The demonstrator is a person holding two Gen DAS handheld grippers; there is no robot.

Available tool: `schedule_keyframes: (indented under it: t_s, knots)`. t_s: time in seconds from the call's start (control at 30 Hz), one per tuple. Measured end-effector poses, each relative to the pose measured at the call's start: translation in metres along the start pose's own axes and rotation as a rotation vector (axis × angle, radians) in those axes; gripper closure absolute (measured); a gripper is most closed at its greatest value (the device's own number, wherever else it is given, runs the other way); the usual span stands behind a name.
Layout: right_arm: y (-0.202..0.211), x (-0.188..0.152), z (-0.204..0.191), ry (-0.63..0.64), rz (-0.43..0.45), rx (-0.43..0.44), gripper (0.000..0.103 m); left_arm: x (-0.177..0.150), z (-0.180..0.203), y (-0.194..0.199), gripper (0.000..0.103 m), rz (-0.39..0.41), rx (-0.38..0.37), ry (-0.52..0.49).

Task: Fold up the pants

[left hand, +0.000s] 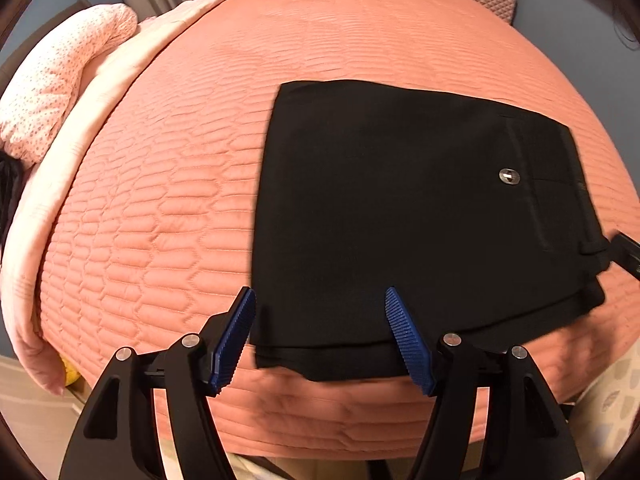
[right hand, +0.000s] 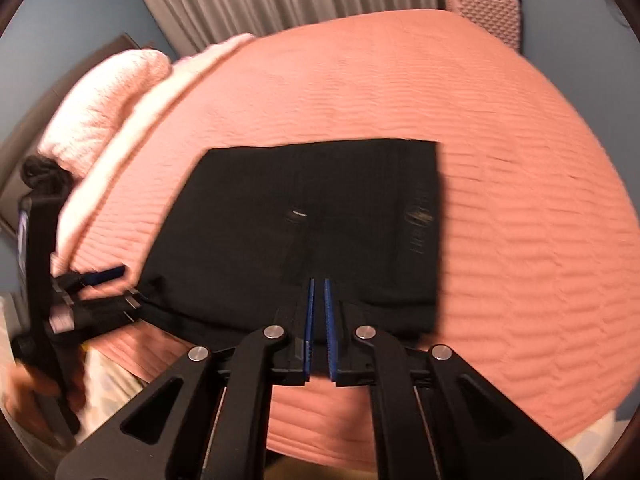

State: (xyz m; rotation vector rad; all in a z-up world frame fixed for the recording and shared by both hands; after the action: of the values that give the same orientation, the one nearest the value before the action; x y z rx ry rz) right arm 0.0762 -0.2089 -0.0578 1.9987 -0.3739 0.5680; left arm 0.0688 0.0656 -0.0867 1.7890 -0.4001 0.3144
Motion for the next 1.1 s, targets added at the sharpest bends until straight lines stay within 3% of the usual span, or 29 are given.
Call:
schedule_keyframes:
  t_s: [0.1,0.23,0.27,0.4,0.5,0.6,0.87,0.9,0.93,0.97,1.0,1.03,1.1]
  knots:
    - [-0.048,-0.024,0.005,0.025,-0.120,-0.046,0.097,-0.006,0.010,-0.008,0.029,-0.013,0.025,-0.037]
    - [-0.034,-0.029,0.018,-0.064,-0.100,0.002,0.100,-0.016,-0.001,-0.016,0.028,-0.032,0.015,-0.023]
    - [-0.028,-0.025,0.013,-0.034,-0.092,0.001,0.096,-0.018,-0.008,-0.017,0.028,-0.032,0.007,-0.010]
    - [-0.030,-0.023,-0.028,0.229,-0.119,0.021,0.096,-0.026,-0.040,-0.020,0.029,-0.047,0.029,0.053]
    - [-0.050,-0.026,-0.053,0.330,-0.168,0.082,0.096,-0.028,-0.056,-0.022,0.029,-0.071,0.014,0.098]
    - [-0.062,-0.031,-0.066,0.431,-0.205,0.081,0.096,-0.028,-0.064,-0.018,0.029,-0.066,0.045,0.106]
    - [-0.077,-0.030,-0.094,0.507,-0.200,0.098,0.095,-0.031,-0.069,-0.021,0.029,-0.079,0.034,0.103]
    - [-0.077,-0.030,-0.096,0.511,-0.201,0.111,0.090,-0.031,-0.069,-0.021,0.029,-0.079,0.033,0.101]
    - [-0.078,-0.028,-0.100,0.514,-0.195,0.124,0.071,-0.032,-0.068,-0.020,0.029,-0.079,0.032,0.100]
    - [-0.079,-0.027,-0.103,0.520,-0.180,0.117,0.038,-0.032,-0.067,-0.021,0.029,-0.078,0.030,0.094]
    - [-0.076,-0.027,-0.104,0.534,-0.156,0.105,0.026,-0.032,-0.065,-0.020,0.029,-0.077,0.031,0.089]
    - [-0.077,-0.026,-0.106,0.548,-0.138,0.106,0.021,-0.032,-0.065,-0.020,0.029,-0.076,0.034,0.083]
    - [-0.087,-0.026,-0.105,0.512,-0.190,0.131,0.037,-0.031,-0.063,-0.018,0.029,-0.070,0.042,0.071]
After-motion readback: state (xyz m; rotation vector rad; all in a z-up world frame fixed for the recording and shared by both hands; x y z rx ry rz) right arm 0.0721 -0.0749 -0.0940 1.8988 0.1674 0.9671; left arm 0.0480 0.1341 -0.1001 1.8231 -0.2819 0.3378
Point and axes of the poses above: each gripper's, at about its wrist camera, not at the fingertips, and y roughly against the way its jaws point, z to its right, x to its top, the point moved 5 cm from there along -y, roughly the way its jaws point, and after that the axes turned 10 degrees about x, right-handed, at the moved point
